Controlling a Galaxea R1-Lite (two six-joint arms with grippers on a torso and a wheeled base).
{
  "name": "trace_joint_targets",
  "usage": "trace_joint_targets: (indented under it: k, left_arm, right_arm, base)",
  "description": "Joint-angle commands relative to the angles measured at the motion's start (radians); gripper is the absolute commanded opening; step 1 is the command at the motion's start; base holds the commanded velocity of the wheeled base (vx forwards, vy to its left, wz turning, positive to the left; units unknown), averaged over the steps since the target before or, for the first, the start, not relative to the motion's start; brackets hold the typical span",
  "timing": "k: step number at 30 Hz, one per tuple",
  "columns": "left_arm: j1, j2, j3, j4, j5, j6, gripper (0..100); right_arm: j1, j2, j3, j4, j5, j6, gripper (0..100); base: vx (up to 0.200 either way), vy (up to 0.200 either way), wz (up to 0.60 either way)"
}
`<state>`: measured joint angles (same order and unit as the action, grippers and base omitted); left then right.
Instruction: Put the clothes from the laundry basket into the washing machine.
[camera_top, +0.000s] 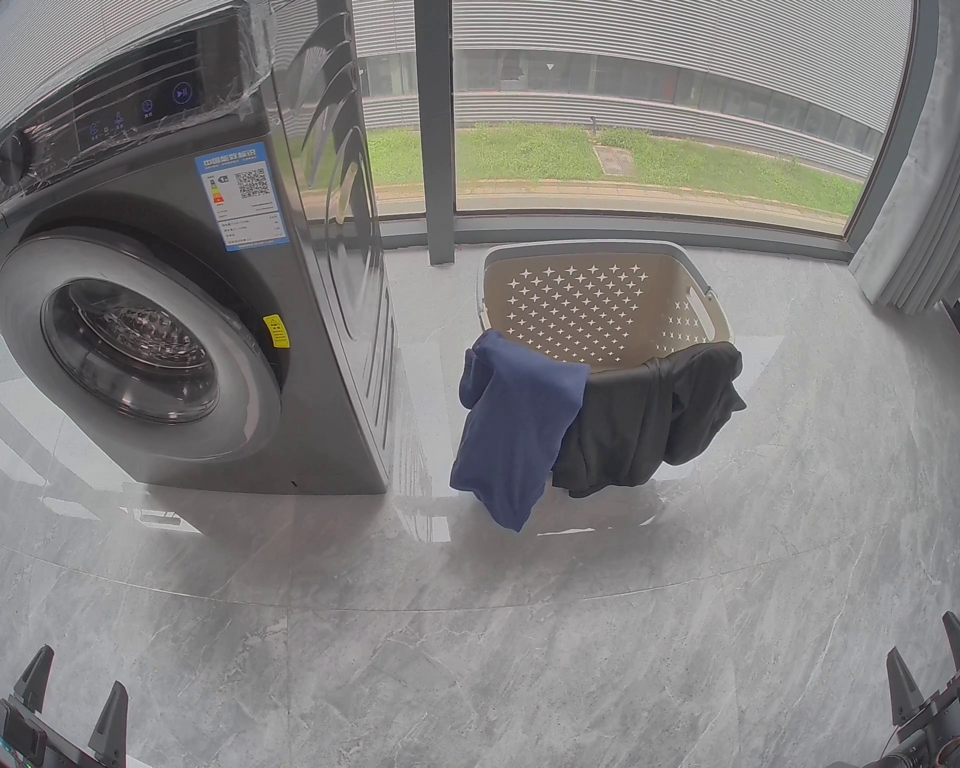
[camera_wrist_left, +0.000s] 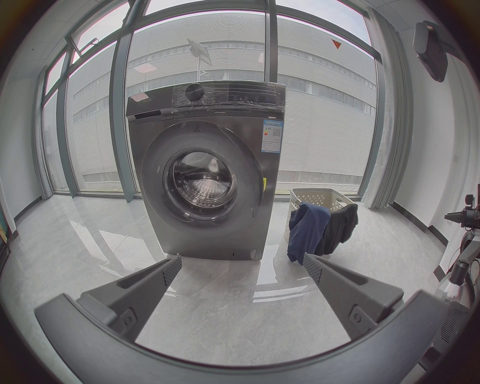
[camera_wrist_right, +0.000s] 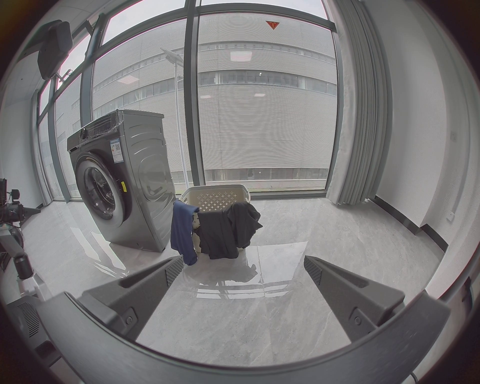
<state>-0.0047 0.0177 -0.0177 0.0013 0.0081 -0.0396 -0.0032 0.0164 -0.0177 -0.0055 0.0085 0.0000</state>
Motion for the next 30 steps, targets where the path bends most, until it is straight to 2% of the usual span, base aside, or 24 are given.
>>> trace_joint_targets:
  k: [1,11,23,30]
  left_arm:
    - [0.000,-0.012,0.015,0.000,0.000,0.000,100]
    - [0.000,-0.012,0.015,0.000,0.000,0.000,100]
    - [0.000,-0.012,0.015,0.000,0.000,0.000,100]
    - [0.000,-0.012,0.015,0.000,0.000,0.000,100]
  right_arm:
    - [0.000,-0.016,0.018,-0.001,0.001,0.000,100]
    - [0.000,-0.015,0.018,-0.001,0.001,0.000,100]
    - [0.000,-0.015,0.018,-0.001,-0.001,0.000,100]
    - [0.000,-0.015,0.018,-0.001,0.001,0.000,100]
  base:
    - [0.000,-0.200,0.00]
    - [0.000,-0.200,0.00]
    - [0.000,0.000,0.00]
    - [0.200,0.000,0.00]
